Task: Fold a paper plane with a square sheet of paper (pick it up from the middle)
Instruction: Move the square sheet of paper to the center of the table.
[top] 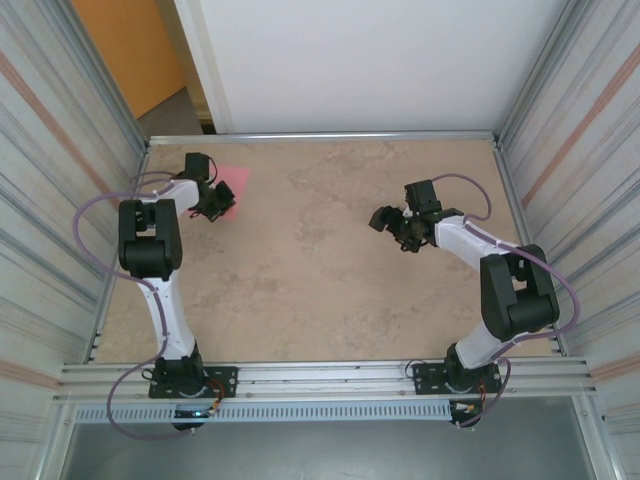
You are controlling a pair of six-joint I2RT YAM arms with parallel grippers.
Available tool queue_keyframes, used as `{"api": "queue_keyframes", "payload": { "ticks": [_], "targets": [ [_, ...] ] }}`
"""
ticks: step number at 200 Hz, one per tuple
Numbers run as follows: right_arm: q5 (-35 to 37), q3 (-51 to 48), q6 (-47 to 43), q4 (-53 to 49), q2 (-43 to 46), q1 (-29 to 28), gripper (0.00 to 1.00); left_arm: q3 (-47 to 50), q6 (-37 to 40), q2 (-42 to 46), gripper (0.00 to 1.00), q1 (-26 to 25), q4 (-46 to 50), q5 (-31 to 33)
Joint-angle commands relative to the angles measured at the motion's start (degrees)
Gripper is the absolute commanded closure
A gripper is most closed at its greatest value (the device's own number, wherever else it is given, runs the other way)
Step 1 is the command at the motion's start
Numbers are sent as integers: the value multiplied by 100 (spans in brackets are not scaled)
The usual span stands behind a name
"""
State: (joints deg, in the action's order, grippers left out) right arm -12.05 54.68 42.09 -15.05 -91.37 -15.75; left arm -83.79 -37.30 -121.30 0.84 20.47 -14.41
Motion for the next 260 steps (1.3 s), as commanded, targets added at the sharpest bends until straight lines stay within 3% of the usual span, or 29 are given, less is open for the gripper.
{"api": "queue_keyframes", "payload": {
  "ticks": [1, 37, 83, 119, 155, 176, 203, 260],
  "targets": [
    [-4, 193, 202, -91, -23, -9, 14, 205, 262, -176, 99, -215, 762, -198],
    [28, 182, 296, -171, 55, 78, 14, 328, 473, 52, 99, -926, 1298, -453],
    [10, 148, 320, -274, 231, 384, 14, 616, 604, 268, 99, -2367, 1486, -603],
    [-33, 100, 247, -444, 459, 731, 24, 961, 536, 409, 99, -3434, 1416, -914],
    [90, 174, -206, -877, 595, 836, 29, 1344, 1326, 932, 99, -4217, 1571, -440],
    [-2, 248, -412, -1007, 534, 703, 33, 1298, 1837, 1184, 98, -4287, 1813, -301],
    [-106, 501, -568, -1057, 289, 155, 37, 1282, 1825, 1664, 95, -4094, 1664, -487],
    [-466, 1801, -860, -1382, -1243, -951, 52, 2691, -127, 2769, 85, -3260, -298, -1036]
  ]
}}
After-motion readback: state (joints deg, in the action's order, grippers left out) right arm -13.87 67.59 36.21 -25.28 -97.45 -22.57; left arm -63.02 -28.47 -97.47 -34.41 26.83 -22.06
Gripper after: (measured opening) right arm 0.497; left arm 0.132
